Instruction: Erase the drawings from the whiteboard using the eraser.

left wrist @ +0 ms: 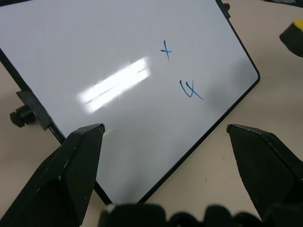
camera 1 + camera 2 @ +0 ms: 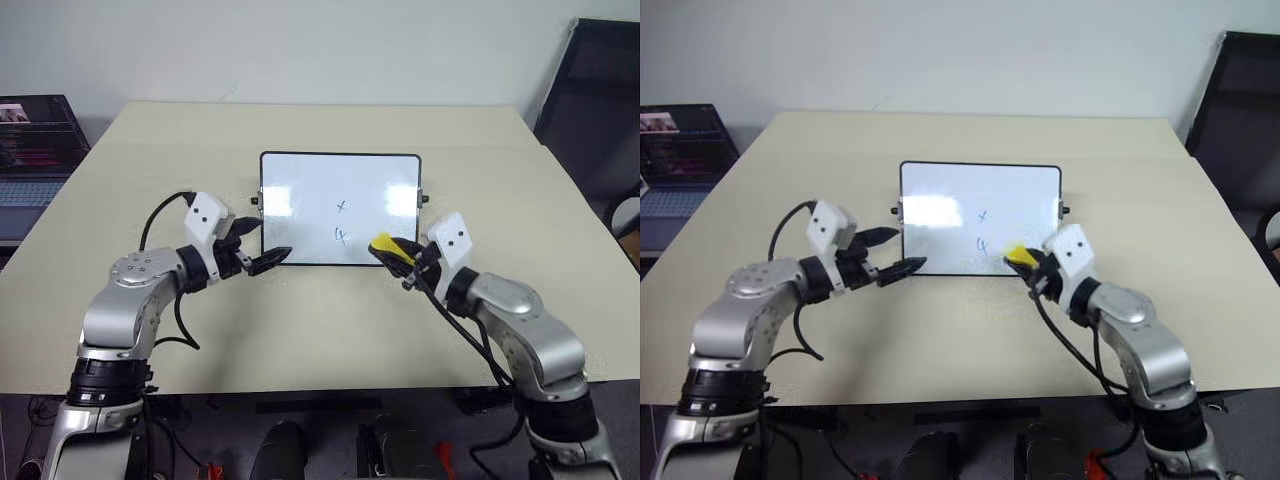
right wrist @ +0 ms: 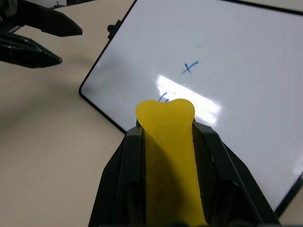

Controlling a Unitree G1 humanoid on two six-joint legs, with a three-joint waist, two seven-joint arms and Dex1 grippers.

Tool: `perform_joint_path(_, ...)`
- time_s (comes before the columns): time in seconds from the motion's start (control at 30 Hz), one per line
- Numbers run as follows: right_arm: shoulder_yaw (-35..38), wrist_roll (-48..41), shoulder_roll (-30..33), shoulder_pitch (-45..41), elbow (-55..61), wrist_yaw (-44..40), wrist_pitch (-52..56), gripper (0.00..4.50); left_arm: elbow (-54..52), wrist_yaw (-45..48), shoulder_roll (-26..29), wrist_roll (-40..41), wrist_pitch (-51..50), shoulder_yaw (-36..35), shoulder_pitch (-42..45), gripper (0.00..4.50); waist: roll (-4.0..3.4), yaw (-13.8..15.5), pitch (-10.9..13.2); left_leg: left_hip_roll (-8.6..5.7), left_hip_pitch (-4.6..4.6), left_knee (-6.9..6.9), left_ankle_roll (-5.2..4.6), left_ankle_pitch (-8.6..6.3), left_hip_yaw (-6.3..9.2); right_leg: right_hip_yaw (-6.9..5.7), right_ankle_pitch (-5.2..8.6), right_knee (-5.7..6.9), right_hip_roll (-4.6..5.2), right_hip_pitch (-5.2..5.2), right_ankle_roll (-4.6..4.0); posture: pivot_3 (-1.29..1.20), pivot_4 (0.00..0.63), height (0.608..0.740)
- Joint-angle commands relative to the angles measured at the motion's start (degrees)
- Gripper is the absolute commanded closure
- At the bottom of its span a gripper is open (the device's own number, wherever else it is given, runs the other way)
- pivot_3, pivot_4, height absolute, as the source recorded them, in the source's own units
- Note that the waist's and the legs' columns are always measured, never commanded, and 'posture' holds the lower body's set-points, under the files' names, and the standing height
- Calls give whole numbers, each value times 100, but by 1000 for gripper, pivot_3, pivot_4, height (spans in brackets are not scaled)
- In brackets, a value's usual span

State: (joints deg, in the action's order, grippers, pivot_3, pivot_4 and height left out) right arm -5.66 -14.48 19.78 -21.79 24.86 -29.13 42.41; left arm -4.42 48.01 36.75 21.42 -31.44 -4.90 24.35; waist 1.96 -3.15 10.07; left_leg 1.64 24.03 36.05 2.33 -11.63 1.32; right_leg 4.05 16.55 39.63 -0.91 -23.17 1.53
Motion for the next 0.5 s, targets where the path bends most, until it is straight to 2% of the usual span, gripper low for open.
perform_joint_path(0.03,-285,378,-73,-880,-695,69,-525,3502,-210,-30,80,-39,-92,113,263,0,0,-10,0,0,0,0,0,0,-1,1,0,0,0,-1,0,0,150,740)
perform_joint_path(0.13,-758,1013,-190,-1938,-2038,188,-1157,3502,-144,82,140,-153,-1,293,294,0,0,-24,1,-2,-2,0,0,0,-6,4,-3,2,-2,-3,-4,0,150,740)
perform_joint_path(0.27,-1006,1404,-381,-2637,-3344,182,-1792,3502,-121,136,133,-210,111,374,238,0,0,-12,1,1,0,-9,0,-1,0,-4,-15,-1,-1,-4,-27,0,150,740)
perform_joint_path(0.5,-1194,1844,-511,-2943,-4370,70,-2452,3502,-278,137,89,-234,191,408,-34,0,0,16,1,-4,36,-8,-1,-2,11,-14,-17,-30,13,-12,-31,0,150,740)
